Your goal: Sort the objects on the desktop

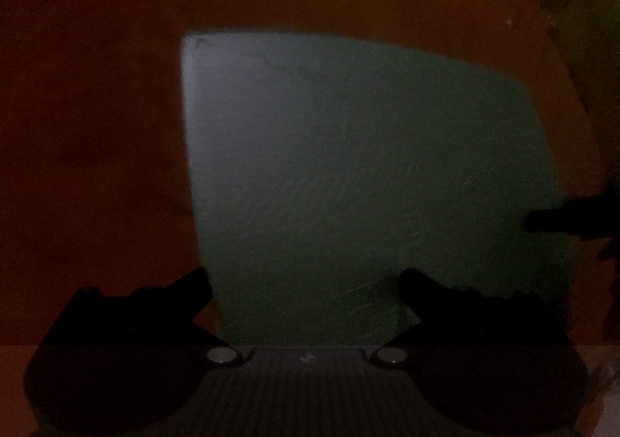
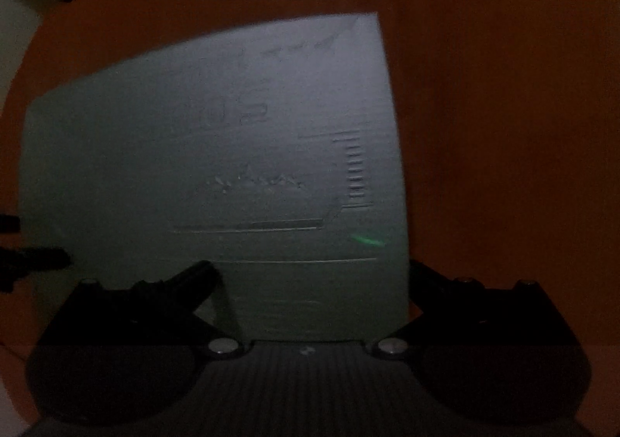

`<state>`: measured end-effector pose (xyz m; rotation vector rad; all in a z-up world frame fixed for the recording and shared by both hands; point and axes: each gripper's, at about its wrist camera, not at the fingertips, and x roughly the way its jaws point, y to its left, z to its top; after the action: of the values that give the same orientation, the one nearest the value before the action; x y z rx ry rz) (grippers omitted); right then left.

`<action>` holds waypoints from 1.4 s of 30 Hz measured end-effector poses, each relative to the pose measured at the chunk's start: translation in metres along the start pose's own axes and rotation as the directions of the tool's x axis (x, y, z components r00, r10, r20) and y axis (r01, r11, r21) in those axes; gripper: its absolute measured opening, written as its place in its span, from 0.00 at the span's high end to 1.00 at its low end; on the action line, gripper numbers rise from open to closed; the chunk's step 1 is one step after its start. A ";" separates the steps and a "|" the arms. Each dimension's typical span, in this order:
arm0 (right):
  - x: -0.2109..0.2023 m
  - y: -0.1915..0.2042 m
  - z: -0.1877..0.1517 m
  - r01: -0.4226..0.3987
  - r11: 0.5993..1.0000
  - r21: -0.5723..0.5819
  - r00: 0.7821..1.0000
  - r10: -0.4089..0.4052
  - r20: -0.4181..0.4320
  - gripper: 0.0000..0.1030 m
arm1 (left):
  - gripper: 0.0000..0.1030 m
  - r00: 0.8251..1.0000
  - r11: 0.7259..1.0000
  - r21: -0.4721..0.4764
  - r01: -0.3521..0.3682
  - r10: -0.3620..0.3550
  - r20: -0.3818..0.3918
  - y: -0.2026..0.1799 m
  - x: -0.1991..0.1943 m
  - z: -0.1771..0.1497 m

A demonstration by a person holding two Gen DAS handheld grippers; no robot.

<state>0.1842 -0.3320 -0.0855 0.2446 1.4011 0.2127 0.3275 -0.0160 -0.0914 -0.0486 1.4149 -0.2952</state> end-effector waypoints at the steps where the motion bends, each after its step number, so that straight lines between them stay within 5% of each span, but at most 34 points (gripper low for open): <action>1: 0.003 0.001 -0.008 -0.015 1.000 0.013 1.000 0.015 0.018 0.00 | 0.00 1.000 1.000 0.002 0.011 -0.011 0.019 0.020 0.005 -0.004; 5: -0.003 0.008 -0.041 -0.029 1.000 0.006 0.997 0.029 0.075 0.00 | 0.00 0.997 0.999 -0.034 0.026 -0.023 0.080 0.013 0.017 -0.028; 9: -0.025 -0.002 -0.072 -0.015 1.000 0.020 0.996 0.013 0.094 0.00 | 0.01 0.995 0.998 -0.057 0.014 -0.009 0.097 0.008 0.057 -0.019; 15: -0.021 0.060 -0.054 0.066 0.996 0.052 0.995 -0.070 0.077 0.00 | 0.01 0.997 1.000 -0.001 -0.028 0.028 0.077 0.030 0.084 -0.032; 17: -0.017 0.072 -0.045 0.076 0.996 0.052 0.994 -0.080 0.079 0.00 | 0.01 0.995 1.000 -0.013 -0.007 0.008 0.098 0.006 0.096 -0.012; 20: -0.017 0.075 -0.048 0.097 0.995 0.024 0.993 -0.099 0.068 0.00 | 0.00 0.985 0.991 -0.015 0.134 -0.131 0.116 0.025 0.106 -0.022; 21: -0.012 0.080 -0.043 0.109 0.994 0.008 0.992 -0.109 0.069 0.00 | 0.00 0.985 0.992 -0.012 0.127 -0.125 0.120 0.022 0.107 -0.024; 25: -0.033 0.077 -0.061 0.116 0.993 0.034 0.989 -0.119 0.086 0.00 | 0.00 0.985 0.985 0.123 -0.125 0.108 0.138 0.002 0.121 -0.037; 28: -0.029 0.081 -0.066 0.107 0.994 0.028 0.990 -0.109 0.089 0.00 | 0.00 0.977 0.975 0.121 -0.187 0.171 0.125 0.008 0.148 -0.046; 31: -0.026 0.059 -0.064 0.091 0.996 0.024 0.991 -0.093 0.091 0.00 | 0.00 0.980 0.983 0.064 -0.174 0.166 0.108 0.022 0.171 -0.049; 36: -0.021 0.019 -0.058 0.050 0.999 0.004 0.995 -0.051 0.084 0.00 | 0.01 0.996 0.995 -0.088 0.053 -0.046 0.081 0.053 0.196 -0.056; 38: -0.010 0.013 -0.053 0.047 0.999 -0.023 0.996 -0.045 0.076 0.00 | 0.00 0.994 0.992 -0.072 0.106 -0.103 0.041 0.052 0.208 -0.070; 42: -0.015 0.010 -0.068 0.037 0.996 -0.079 0.998 -0.034 0.043 0.00 | 0.01 0.997 0.997 0.038 0.065 -0.067 0.046 0.034 0.212 -0.081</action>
<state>0.1144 -0.3240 -0.0792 0.1567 1.3515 0.2327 0.2808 -0.0208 -0.3156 -0.0718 1.3623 -0.3725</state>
